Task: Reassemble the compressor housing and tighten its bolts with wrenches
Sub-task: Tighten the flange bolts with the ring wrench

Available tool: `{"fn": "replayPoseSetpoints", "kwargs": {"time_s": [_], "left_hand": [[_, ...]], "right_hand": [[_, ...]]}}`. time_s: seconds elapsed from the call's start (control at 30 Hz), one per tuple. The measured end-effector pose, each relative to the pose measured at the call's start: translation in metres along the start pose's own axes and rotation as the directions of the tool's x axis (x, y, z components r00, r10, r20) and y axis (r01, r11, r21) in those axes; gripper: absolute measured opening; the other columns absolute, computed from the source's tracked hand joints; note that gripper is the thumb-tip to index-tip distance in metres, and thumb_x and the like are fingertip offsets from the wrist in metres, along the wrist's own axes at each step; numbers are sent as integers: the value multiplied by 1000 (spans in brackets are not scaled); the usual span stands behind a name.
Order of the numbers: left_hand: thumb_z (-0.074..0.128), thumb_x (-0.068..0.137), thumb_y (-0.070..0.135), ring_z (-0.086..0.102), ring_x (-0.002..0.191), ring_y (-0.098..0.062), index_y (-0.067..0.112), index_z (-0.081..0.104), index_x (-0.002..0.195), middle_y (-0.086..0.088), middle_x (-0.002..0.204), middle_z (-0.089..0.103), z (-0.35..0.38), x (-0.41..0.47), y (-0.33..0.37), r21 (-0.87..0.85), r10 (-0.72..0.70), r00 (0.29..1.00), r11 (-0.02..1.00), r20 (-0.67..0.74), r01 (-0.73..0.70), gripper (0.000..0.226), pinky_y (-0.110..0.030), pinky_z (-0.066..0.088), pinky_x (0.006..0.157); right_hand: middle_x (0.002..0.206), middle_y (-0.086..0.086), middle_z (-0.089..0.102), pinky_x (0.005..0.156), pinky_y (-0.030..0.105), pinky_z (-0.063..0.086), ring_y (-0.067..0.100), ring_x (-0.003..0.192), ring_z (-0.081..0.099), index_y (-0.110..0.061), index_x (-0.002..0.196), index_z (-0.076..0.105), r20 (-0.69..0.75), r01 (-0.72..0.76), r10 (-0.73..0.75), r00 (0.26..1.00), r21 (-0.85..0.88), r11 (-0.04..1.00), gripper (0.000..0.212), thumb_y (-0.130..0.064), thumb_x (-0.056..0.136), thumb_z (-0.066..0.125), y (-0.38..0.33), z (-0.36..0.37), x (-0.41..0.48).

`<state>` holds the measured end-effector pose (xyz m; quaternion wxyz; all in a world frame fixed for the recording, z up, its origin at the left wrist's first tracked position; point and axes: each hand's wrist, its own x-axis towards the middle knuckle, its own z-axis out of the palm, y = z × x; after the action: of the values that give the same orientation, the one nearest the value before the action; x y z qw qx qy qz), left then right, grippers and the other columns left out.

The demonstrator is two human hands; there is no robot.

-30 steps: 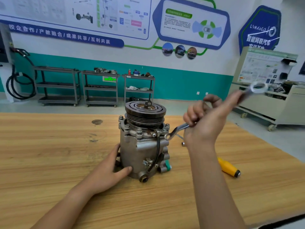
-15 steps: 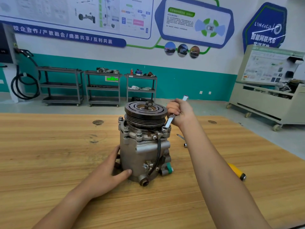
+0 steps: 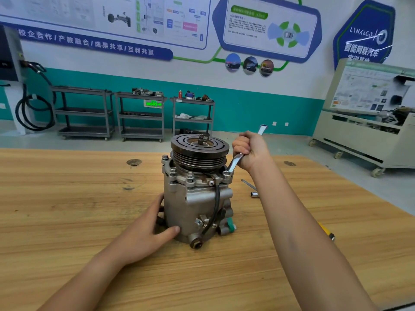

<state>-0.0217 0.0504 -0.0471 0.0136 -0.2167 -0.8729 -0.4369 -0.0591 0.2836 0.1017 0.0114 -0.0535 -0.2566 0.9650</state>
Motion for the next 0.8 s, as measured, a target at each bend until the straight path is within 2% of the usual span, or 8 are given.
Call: {"fn": "replayPoseSetpoints", "kwargs": {"time_s": [0.1,0.2,0.33,0.47,0.6,0.67,0.73,0.8], "left_hand": [[66,81,39,53,111,-3,37,8,145,14,129,42,0,0,1,-2,-1,1000,1000,-6,1,87,-24,42,95],[66,82,38,54,109,-4,38,8,145,12,128,44,1,-1,2,-7,-1,1000,1000,-7,1,86,-25,43,94],[66,82,39,54,109,-5,40,8,144,13,128,43,1,-2,4,-5,-8,1000,1000,-11,8,84,-27,43,94],[66,82,36,55,108,-6,40,10,143,11,128,44,2,-4,7,-6,2,1000,1000,-20,-2,83,-28,43,94],[66,83,35,54,109,-7,37,9,144,11,128,43,2,-4,8,-6,5,1000,1000,-24,-6,84,-27,43,94],[66,83,34,55,108,-5,42,10,140,12,127,43,2,-4,8,-13,19,999,1000,-31,-20,81,-26,42,93],[67,83,33,55,105,-2,48,10,134,12,125,44,2,-4,9,-26,30,999,999,-32,-31,78,-23,42,91],[67,82,32,56,104,-2,46,10,135,12,124,44,3,-3,9,-32,26,999,999,-27,-26,79,-24,43,92]], "right_hand": [[35,-6,22,24,16,15,7,23,19,-17,62,29,-95,165,-156,983,99,981,36,-12,97,34,0,-10,-9],[39,-7,25,28,17,19,7,28,21,-16,67,33,-195,364,-330,924,180,914,31,-13,98,33,5,-26,-28],[41,-7,27,34,16,24,8,33,27,-14,77,44,-283,619,-575,768,96,780,29,-23,102,32,18,-32,-55],[43,-6,29,39,16,30,9,36,30,-14,82,46,-318,738,-695,645,20,675,26,-24,102,34,30,-30,-72],[43,-6,34,46,21,44,10,40,38,-15,85,47,-233,818,-801,551,-41,574,20,-23,101,37,49,-34,-90],[43,-6,36,51,24,48,10,42,40,-17,88,49,-158,860,-859,487,-86,503,19,-21,102,36,60,-37,-97],[43,-6,37,58,27,51,11,44,41,-21,96,55,-70,891,-906,416,-168,422,20,-24,100,36,69,-38,-102],[43,-7,37,63,27,51,10,46,42,-23,105,58,16,903,-925,378,-224,366,25,-29,94,37,76,-40,-106]]}}
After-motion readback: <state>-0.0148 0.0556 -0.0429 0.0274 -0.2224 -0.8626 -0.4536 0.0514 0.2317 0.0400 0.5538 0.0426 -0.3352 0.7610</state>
